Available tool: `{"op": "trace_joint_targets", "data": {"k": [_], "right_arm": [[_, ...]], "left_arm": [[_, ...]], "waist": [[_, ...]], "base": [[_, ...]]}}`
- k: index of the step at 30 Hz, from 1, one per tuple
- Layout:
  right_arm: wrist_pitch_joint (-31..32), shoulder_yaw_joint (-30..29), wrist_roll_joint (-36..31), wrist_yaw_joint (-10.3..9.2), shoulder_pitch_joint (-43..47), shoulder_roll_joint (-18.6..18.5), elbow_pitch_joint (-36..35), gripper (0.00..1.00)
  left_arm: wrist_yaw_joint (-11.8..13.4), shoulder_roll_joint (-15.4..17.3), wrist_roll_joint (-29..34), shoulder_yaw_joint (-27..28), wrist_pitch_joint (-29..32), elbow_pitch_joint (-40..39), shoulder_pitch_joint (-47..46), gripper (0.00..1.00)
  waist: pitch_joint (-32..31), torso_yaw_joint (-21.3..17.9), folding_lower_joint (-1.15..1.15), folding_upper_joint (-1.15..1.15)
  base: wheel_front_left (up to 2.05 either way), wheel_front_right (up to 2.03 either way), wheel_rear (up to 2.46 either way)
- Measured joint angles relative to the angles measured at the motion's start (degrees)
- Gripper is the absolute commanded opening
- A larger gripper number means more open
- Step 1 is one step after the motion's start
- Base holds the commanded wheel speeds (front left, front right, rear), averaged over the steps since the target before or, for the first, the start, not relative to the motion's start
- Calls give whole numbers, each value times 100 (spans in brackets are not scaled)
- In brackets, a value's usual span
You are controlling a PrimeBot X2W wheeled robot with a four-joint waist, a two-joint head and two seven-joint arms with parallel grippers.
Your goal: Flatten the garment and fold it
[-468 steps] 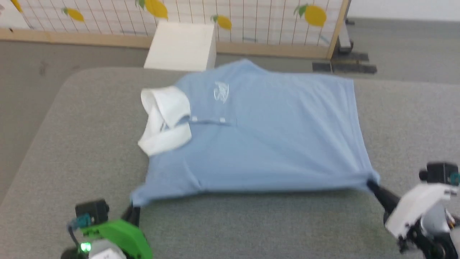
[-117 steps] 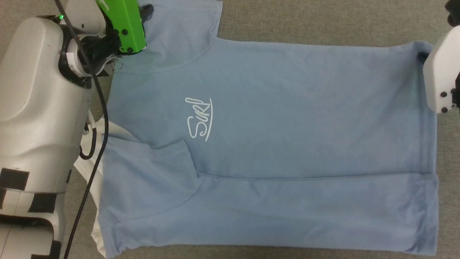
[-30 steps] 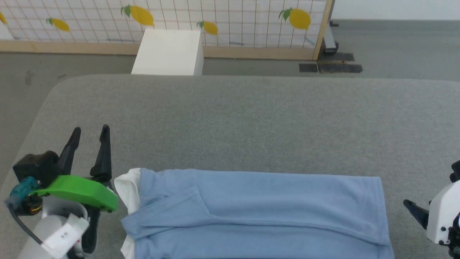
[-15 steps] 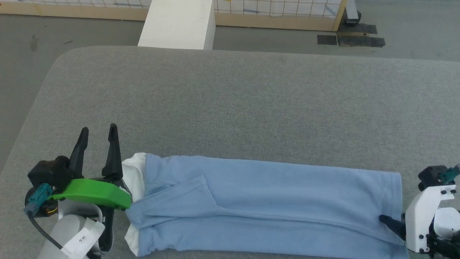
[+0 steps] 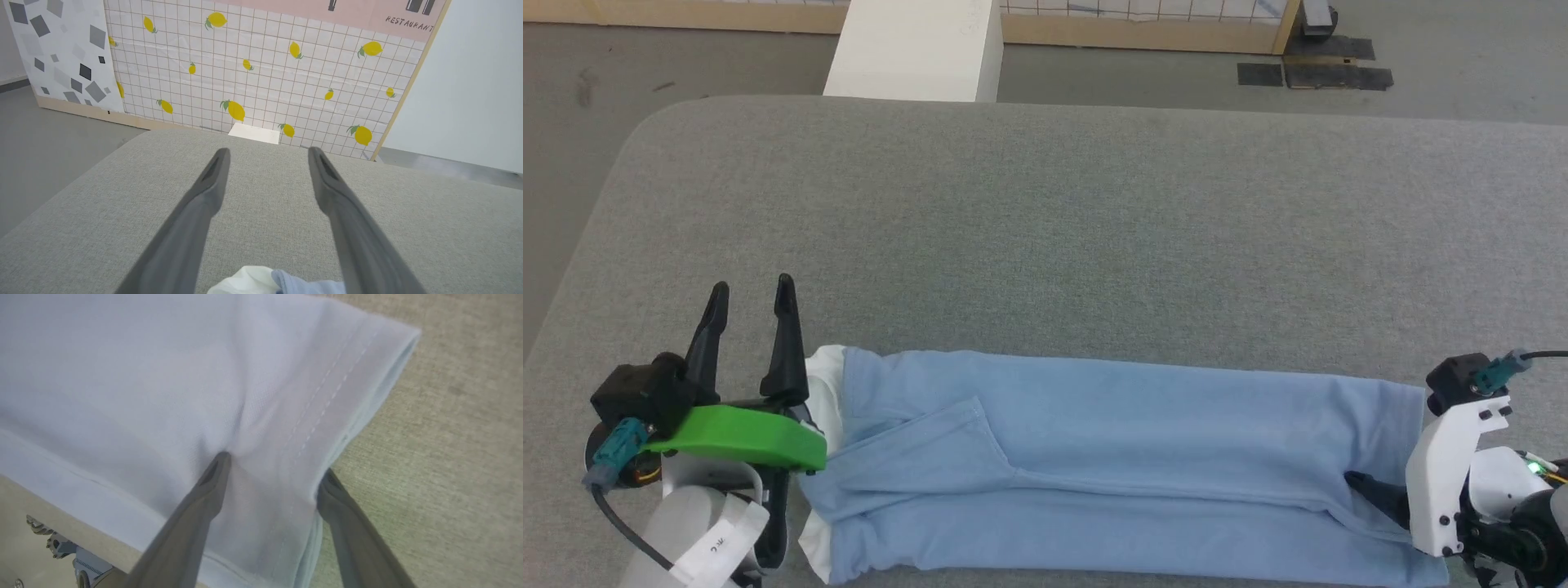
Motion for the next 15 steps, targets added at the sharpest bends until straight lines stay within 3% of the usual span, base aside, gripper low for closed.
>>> {"op": "trace_joint_targets", "data": {"k": [3, 4, 5, 6, 15], "right_arm": [[13, 67, 40, 0, -58, -42, 116, 100], [21, 76, 63, 1, -76, -48, 143, 43], [36, 74, 71, 1, -88, -51, 165, 6], [44, 68, 74, 1, -102, -54, 197, 0], [112, -385, -53, 9, -163, -97, 487, 0]], "left_arm": [[-33, -62, 108, 44, -1, -10, 16, 100], [-45, -74, 114, 62, -1, -9, 31, 100], [-49, -78, 124, 73, -1, -10, 43, 100], [-51, -81, 148, 88, -1, -11, 60, 100], [-100, -100, 207, 166, -1, -64, 146, 100]], "waist": [[-12, 7, 0, 0], [-19, 8, 0, 0], [-25, 8, 0, 0], [-34, 6, 0, 0], [-98, -32, 0, 0]], "base": [[0, 0, 0], [0, 0, 0], [0, 0, 0], [0, 0, 0], [0, 0, 0]]}}
